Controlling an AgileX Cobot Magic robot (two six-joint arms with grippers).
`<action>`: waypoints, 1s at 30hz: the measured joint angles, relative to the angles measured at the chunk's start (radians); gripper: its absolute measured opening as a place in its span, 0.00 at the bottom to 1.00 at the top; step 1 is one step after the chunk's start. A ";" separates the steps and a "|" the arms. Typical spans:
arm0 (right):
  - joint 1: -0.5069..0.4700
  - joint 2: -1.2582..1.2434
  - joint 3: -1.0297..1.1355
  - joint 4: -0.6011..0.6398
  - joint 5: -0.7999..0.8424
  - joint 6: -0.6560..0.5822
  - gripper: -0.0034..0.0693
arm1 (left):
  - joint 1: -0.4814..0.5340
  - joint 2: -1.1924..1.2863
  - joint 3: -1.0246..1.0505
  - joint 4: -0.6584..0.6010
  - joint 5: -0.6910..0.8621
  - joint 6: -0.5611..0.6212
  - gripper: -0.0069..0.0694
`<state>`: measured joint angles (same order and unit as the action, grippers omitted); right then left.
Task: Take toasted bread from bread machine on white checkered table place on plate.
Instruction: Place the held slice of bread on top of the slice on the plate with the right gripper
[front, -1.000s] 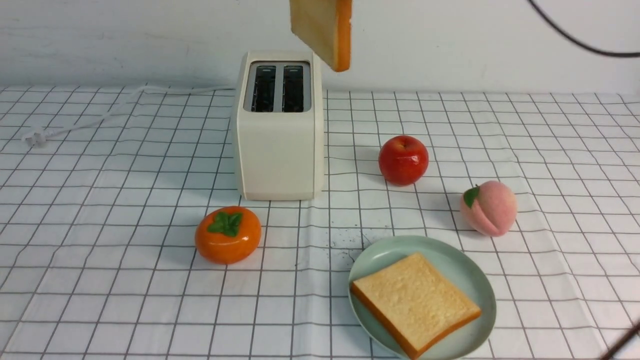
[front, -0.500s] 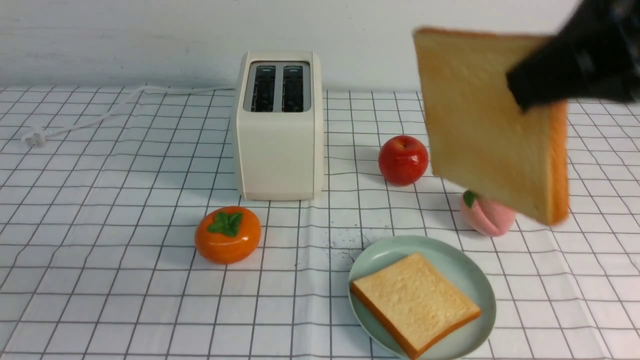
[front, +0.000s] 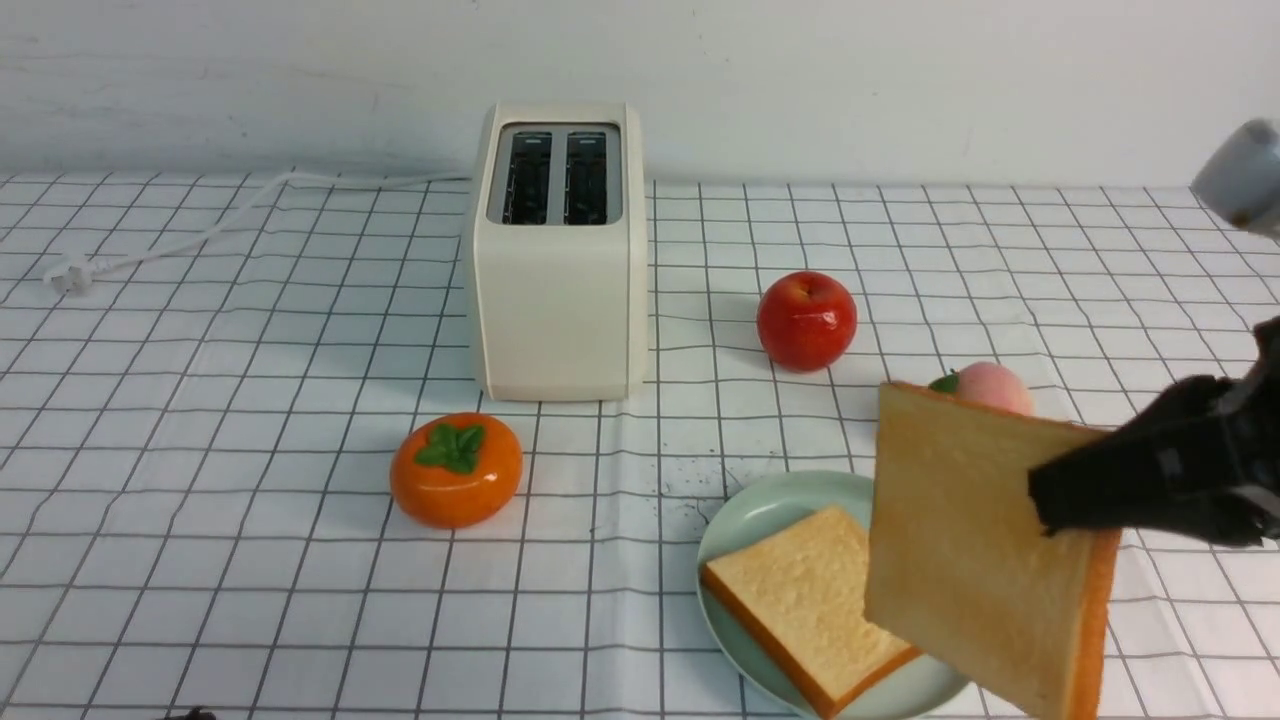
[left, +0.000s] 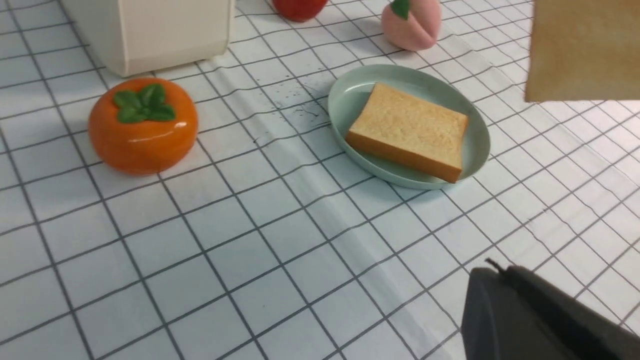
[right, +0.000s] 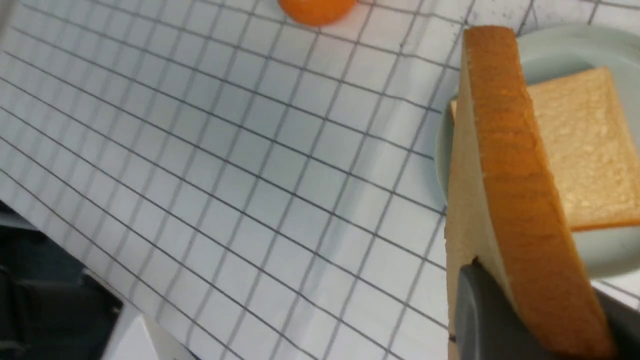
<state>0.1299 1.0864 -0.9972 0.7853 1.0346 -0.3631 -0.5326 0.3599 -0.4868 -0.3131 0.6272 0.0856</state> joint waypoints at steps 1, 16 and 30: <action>-0.034 0.018 0.017 0.067 0.007 -0.058 0.20 | 0.000 0.000 0.000 -0.005 0.000 0.008 0.07; -0.158 0.457 0.096 0.490 -0.085 -0.468 0.20 | 0.000 0.000 0.000 -0.012 0.000 0.017 0.07; -0.158 0.612 0.095 0.588 -0.153 -0.535 0.34 | 0.000 0.000 0.000 -0.012 -0.009 0.017 0.07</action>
<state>-0.0280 1.6987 -0.9018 1.3732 0.8818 -0.8981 -0.5326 0.3599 -0.4868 -0.3254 0.6184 0.1028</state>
